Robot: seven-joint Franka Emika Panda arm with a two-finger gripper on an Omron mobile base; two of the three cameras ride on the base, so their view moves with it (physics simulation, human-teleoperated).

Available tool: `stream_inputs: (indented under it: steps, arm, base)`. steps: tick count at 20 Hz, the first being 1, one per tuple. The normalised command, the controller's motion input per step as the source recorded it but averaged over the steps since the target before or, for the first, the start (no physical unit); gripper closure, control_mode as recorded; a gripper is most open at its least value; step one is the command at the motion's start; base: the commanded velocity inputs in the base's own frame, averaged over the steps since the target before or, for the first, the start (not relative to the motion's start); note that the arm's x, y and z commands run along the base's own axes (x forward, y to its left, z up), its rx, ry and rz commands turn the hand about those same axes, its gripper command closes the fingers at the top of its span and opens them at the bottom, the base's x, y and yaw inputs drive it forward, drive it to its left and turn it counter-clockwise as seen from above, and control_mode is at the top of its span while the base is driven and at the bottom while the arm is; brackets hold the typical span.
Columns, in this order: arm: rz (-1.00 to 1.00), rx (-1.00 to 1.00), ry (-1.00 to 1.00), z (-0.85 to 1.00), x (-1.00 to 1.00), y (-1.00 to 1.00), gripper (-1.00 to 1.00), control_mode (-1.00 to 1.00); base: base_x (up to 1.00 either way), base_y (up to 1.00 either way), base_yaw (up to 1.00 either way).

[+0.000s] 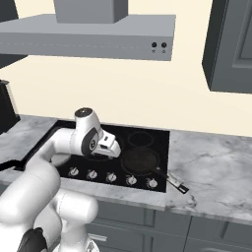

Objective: Place both pans onto different burners. Then place the mushroom and the chicken drumstick on different pans.

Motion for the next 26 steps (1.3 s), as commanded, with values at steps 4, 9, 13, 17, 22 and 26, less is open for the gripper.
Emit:
stream_inputs:
  steps: [4, 9, 13, 17, 22, 26]
  arm:
    - [0.0, 0.0, 0.0, 0.0, -0.06, 0.0, -1.0, 1.0]
    - [0.0, 0.0, 0.0, 0.0, 0.0, 0.0, -1.0, 1.0]
    - [0.0, 0.0, 0.0, 0.0, 0.0, 0.0, -1.0, 1.0]
    - [0.0, 0.0, 0.0, 0.0, 0.0, 0.0, -1.0, 1.0]
    - [0.0, 0.0, 0.0, 0.0, 0.0, 0.0, -1.0, 1.0]
    - [0.0, 0.0, 0.0, 0.0, 0.0, 0.0, -1.0, 1.0]
  base:
    - [-0.08, 0.0, 0.0]
    - [-0.34, -0.05, 0.0]
    - [-0.14, -0.27, 0.0]
    - [-0.14, -0.43, 0.0]
    - [-0.18, -0.46, 0.0]
    - [-0.18, -0.47, 0.0]
